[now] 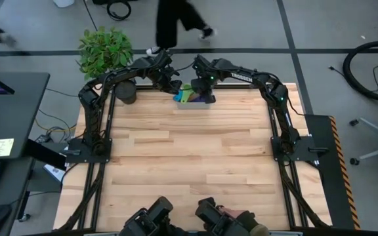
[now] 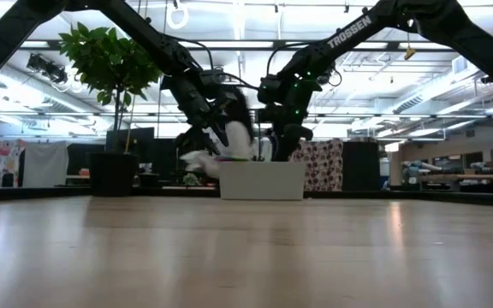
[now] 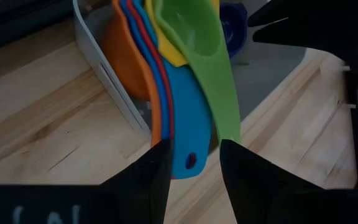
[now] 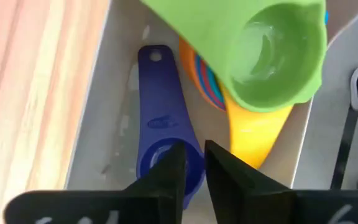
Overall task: Nest measuring cups in basket
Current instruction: Adjust the stacked measuring cups in the gray bin
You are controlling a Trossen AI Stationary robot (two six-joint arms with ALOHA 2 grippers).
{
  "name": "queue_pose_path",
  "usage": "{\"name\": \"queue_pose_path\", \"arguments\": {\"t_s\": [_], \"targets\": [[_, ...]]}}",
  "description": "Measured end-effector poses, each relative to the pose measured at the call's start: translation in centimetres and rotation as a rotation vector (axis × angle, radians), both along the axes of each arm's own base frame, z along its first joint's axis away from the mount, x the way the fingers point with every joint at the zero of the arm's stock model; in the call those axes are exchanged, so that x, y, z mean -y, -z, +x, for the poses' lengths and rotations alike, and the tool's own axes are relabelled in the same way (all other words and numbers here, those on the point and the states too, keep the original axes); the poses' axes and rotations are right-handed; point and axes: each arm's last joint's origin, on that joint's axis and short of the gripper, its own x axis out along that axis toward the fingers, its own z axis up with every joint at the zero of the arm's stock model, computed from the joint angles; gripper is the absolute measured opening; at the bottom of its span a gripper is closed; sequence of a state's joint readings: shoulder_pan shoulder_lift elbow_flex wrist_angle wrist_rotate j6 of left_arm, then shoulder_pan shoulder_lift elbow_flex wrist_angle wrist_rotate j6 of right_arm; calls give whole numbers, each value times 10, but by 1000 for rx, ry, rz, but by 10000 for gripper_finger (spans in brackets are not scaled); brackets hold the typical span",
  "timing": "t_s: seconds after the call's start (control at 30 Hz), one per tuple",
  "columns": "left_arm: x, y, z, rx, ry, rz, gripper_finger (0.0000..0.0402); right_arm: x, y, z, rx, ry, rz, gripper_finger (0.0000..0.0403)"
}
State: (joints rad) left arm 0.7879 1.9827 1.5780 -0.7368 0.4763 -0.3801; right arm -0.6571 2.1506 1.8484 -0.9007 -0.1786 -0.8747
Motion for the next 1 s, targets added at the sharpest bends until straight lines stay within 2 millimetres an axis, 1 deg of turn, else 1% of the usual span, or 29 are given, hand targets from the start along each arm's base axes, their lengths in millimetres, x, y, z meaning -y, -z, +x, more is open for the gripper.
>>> {"name": "queue_pose_path", "arguments": {"t_s": [0.17, 0.43, 0.57, 0.8, 1.0], "targets": [[0, 0, 0, 0, 0, 0, 141, 2, 0, -2, -9, -87, -30, 86], [0, 0, 0, -1, 2, 0, 141, 5, 17, -14, -63, -186, 2, 78], [0, 0, 0, -1, 2, 1, 141, 5, 27, -15, -46, -198, 18, 73], [0, 0, 0, 0, 9, 7, 141, 6, 39, -15, -43, -205, -33, 71], [0, 0, 0, 1, 21, 15, 141, 6, 42, -15, -26, -212, -50, 71]]}}
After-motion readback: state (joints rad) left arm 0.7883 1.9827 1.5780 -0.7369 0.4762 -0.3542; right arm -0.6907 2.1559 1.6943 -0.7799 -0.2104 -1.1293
